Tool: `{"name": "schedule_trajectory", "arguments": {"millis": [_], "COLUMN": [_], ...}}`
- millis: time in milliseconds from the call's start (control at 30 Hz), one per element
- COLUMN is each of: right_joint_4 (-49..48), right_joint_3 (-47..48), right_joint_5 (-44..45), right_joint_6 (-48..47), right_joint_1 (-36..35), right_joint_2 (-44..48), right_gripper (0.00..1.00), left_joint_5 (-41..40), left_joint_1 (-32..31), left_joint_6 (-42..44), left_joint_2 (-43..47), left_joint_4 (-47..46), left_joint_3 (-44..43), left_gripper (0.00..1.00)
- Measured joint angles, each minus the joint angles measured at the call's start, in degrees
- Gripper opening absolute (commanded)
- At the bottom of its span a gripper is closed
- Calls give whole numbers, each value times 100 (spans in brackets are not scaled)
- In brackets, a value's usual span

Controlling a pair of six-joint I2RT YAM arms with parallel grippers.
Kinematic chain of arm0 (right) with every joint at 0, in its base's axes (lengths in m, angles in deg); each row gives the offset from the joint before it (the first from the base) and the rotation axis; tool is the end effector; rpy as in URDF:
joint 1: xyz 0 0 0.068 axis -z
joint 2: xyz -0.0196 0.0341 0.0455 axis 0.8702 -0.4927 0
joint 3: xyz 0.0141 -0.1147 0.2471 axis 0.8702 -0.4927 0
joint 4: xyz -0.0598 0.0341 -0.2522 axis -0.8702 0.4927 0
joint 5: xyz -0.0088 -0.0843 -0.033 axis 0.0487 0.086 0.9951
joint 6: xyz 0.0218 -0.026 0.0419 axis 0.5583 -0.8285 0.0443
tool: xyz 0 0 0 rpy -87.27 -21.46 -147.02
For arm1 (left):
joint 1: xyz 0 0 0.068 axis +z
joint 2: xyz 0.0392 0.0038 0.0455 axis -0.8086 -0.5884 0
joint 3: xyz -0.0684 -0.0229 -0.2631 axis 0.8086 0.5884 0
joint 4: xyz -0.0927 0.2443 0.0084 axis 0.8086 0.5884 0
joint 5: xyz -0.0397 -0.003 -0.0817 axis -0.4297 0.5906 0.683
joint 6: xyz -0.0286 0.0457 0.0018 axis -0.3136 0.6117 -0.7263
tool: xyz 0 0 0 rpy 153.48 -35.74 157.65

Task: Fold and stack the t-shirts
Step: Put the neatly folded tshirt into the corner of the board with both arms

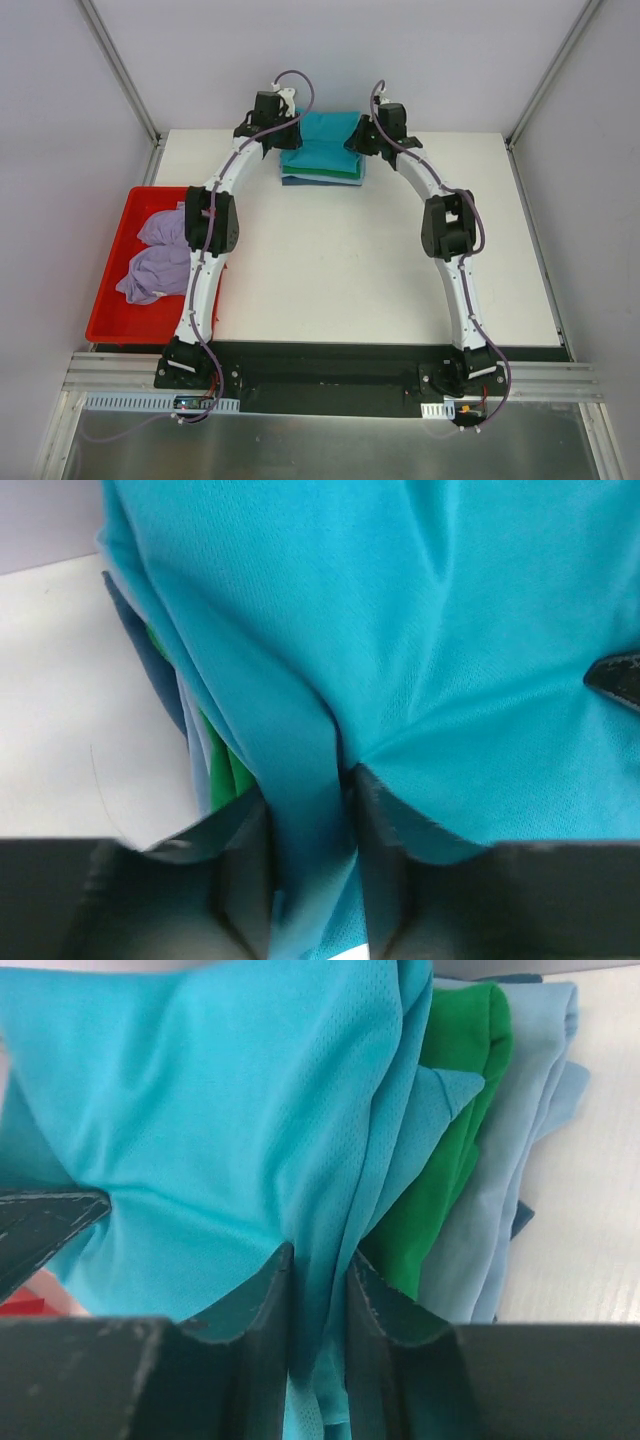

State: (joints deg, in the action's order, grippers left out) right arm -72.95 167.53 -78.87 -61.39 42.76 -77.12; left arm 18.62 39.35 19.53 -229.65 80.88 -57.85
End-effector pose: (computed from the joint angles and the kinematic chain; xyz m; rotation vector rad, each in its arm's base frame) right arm 0.5616 0.1895 0.2200 -0.2766 1.9756 0.6049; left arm 0.5624 -0.1545 0.2477 0.2956 2.0159 -0.4454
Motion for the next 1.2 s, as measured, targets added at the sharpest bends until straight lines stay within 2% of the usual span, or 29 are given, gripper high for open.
{"name": "schedule_trajectory", "arguments": {"millis": [33,100,167,200,300,367,400,600,833,967,1200], "right_joint_4": [-17,-33,-59,-103,-201,-269,-278,-315,-531,-640,-800], "right_joint_3": [26,31,31,31,17,-48,-111,-549,-879,-1727,-4618], "right_joint_5": [0,13,22,31,151,254,284,188,-409,-590,-186], "right_joint_6": [13,31,7,-15,-98,-142,-164,-203,-151,-186,-516], "right_joint_1": [7,22,57,74,118,142,157,205,131,15,-470], "right_joint_2": [-33,-57,-57,-57,-52,-9,46,636,1248,1755,3818], "right_gripper": [46,54,65,70,84,99,96,96,96,96,96], "left_joint_5": [-15,-87,-146,-214,-313,-398,-422,-328,317,573,221], "left_joint_1": [11,44,48,57,85,87,85,83,83,79,-208], "left_joint_6": [-9,-48,-76,-103,-114,-127,-138,-295,-638,-839,-1161], "left_joint_2": [-4,-4,-4,-4,2,17,37,487,1119,1788,3978], "left_joint_4": [-4,-44,-101,-118,-177,-199,-201,-236,-463,-514,-518], "left_joint_3": [0,0,0,0,0,0,0,186,411,1377,4153], "left_gripper": [64,78,96,99,99,99,99,99,99,99,99]}}
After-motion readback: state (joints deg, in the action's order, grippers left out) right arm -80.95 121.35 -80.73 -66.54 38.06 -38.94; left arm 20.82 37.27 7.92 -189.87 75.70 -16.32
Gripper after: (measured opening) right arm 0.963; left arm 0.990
